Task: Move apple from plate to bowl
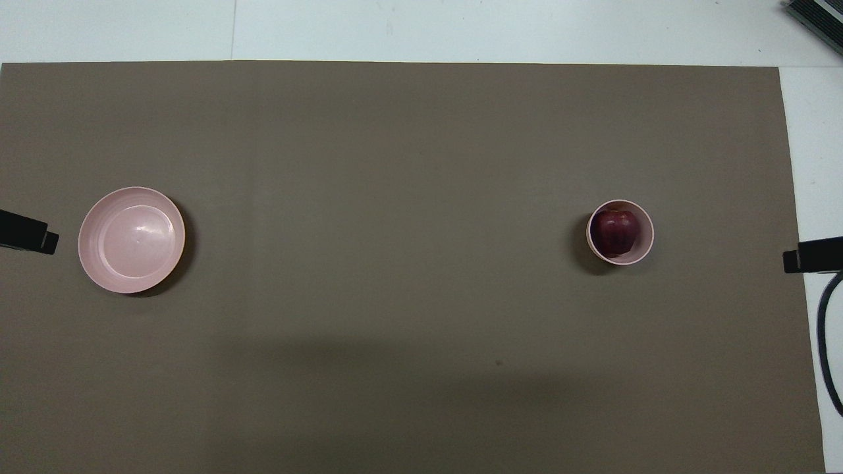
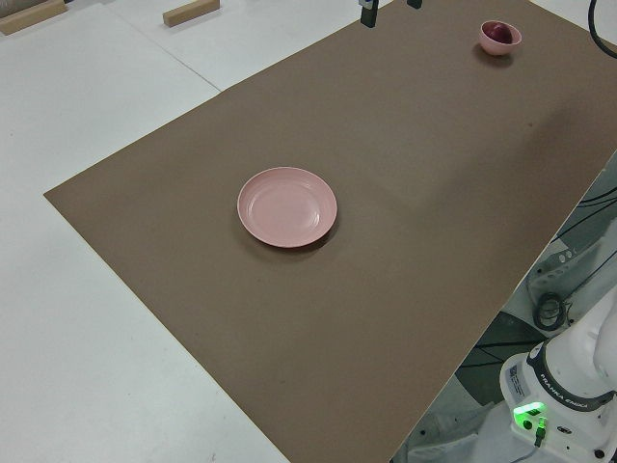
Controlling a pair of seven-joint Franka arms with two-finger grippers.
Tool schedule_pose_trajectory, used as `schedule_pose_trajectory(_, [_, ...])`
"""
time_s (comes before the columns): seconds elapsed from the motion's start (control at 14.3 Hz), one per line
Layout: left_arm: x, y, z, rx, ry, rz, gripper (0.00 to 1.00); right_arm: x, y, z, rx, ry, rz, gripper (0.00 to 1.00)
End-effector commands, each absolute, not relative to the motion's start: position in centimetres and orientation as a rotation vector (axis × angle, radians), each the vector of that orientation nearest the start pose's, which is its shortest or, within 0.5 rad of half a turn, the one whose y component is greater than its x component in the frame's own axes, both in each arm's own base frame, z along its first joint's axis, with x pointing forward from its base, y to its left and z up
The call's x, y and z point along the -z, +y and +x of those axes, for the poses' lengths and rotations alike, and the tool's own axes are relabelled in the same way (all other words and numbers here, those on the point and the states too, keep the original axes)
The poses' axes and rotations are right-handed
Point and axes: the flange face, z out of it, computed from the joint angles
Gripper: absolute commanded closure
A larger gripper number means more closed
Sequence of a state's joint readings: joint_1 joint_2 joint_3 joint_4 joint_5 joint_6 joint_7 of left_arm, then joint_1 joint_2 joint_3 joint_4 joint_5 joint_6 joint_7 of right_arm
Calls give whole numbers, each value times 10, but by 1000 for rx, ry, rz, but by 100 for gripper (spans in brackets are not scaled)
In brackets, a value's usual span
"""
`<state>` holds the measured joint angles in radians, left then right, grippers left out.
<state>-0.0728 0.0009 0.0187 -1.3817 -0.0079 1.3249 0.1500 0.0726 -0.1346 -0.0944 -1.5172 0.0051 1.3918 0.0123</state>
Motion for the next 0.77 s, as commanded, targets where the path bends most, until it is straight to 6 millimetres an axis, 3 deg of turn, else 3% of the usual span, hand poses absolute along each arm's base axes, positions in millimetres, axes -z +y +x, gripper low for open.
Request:
schedule_pose_trajectory(0.0, [-688,-29,518,-108,329,-3125,0,-701,-18,489,28,17,-3151,0])
schedule_pose_trajectory(0.28, [-689,-29,518,-106,329,-3125,0,-701,-14,489,25,5,-3151,0])
schedule_pose_trajectory(0.7, [-688,-29,518,-111,329,-3125,0,-701,-24,488,20,36,-3149,0])
